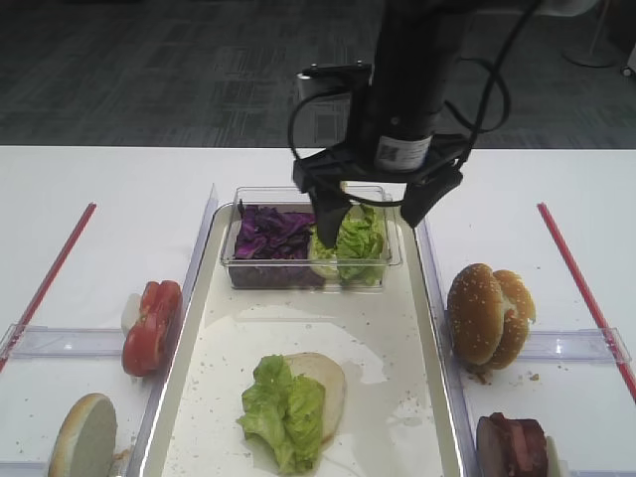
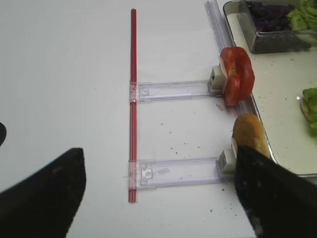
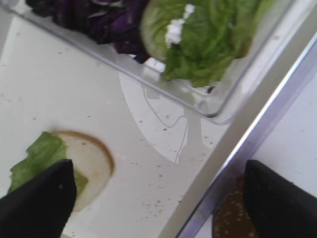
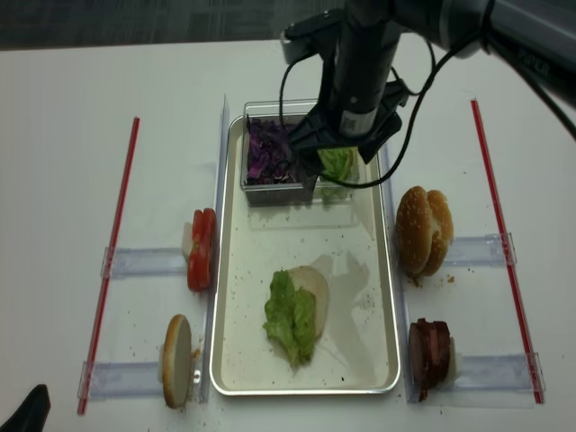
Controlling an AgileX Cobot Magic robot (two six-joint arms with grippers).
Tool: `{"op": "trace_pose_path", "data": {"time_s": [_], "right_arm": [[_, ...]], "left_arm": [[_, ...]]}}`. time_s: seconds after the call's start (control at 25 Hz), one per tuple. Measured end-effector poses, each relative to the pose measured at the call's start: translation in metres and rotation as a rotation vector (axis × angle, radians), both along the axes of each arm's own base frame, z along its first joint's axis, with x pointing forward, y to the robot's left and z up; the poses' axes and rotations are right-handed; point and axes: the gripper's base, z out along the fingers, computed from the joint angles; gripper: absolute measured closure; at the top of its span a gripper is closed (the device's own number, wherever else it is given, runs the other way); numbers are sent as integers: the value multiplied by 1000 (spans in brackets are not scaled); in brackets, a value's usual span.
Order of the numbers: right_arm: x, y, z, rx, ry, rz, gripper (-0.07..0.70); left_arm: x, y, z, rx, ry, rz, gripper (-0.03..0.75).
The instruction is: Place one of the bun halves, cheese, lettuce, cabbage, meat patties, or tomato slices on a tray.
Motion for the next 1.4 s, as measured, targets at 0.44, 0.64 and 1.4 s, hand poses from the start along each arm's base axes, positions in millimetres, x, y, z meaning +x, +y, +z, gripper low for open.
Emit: {"op": "trace_pose_path", "data": {"time_s": [0.44, 0.64, 1.4], "right_arm": [[48, -130, -3, -47, -19, -282, -60], [54, -188, -3, -53, -17, -421, -60], [24, -218, -16, -42, 80, -508, -60]], "left_arm": [[0, 0, 0, 0, 0, 0, 151], [0, 0, 0, 0, 0, 0, 151], [0, 0, 0, 0, 0, 0, 151]]}}
